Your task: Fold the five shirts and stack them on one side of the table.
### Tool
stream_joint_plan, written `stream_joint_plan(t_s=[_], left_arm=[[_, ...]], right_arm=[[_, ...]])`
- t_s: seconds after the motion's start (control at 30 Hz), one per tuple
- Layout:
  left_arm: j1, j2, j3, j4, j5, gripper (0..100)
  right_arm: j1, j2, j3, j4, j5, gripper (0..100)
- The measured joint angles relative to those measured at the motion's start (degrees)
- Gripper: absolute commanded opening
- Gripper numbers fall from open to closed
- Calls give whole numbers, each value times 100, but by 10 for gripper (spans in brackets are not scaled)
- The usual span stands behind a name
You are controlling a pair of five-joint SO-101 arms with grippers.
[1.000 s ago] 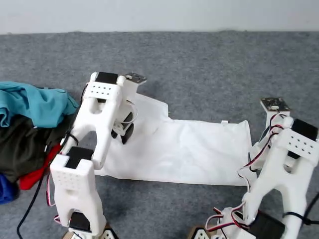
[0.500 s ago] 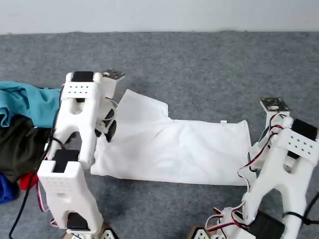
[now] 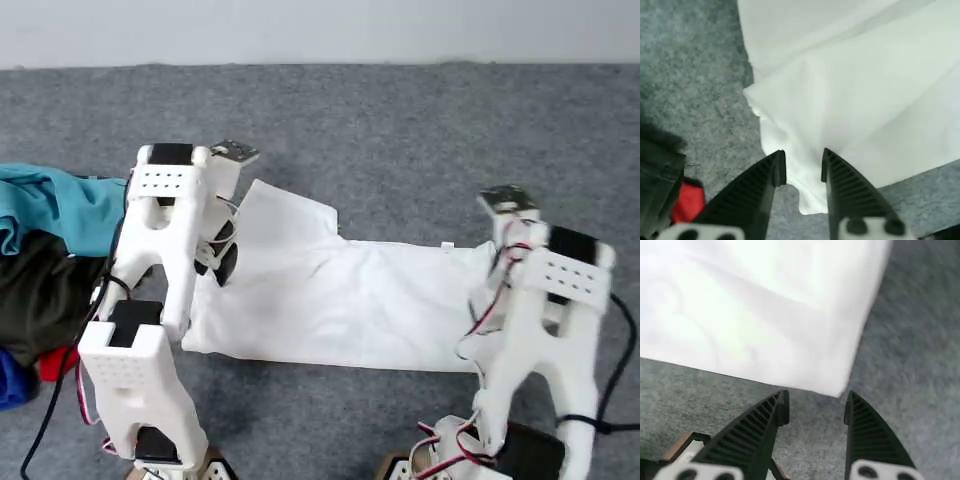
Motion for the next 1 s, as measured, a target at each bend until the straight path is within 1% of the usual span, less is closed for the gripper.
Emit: stream_joint_plan(t_s=[0.1, 0.2, 0.5, 0.57, 0.67, 0.73, 0.87, 0.93, 1.0], left_arm=[[202, 0, 0, 0, 0, 127], [360, 0, -18, 0, 0, 127], [369, 0, -308, 9, 0, 127], [352, 0, -308, 9, 0, 126], [334, 0, -308, 9, 0, 126], [334, 0, -308, -70, 0, 126], [334, 0, -308, -396, 0, 124], [334, 0, -308, -563, 0, 124], [290, 0, -308, -774, 0, 124]], right_arm=[[-387, 0, 0, -105, 0, 190], [-615, 0, 0, -149, 0, 190], [-765, 0, 0, -202, 0, 190], [-941, 0, 0, -343, -9, 190], [-1538, 0, 0, -510, -9, 190], [-2119, 0, 0, -651, -44, 190], [-3305, 0, -246, -862, -352, 188], [-3736, 97, -536, -888, -440, 161], [-4009, 378, -844, -949, -475, 91]])
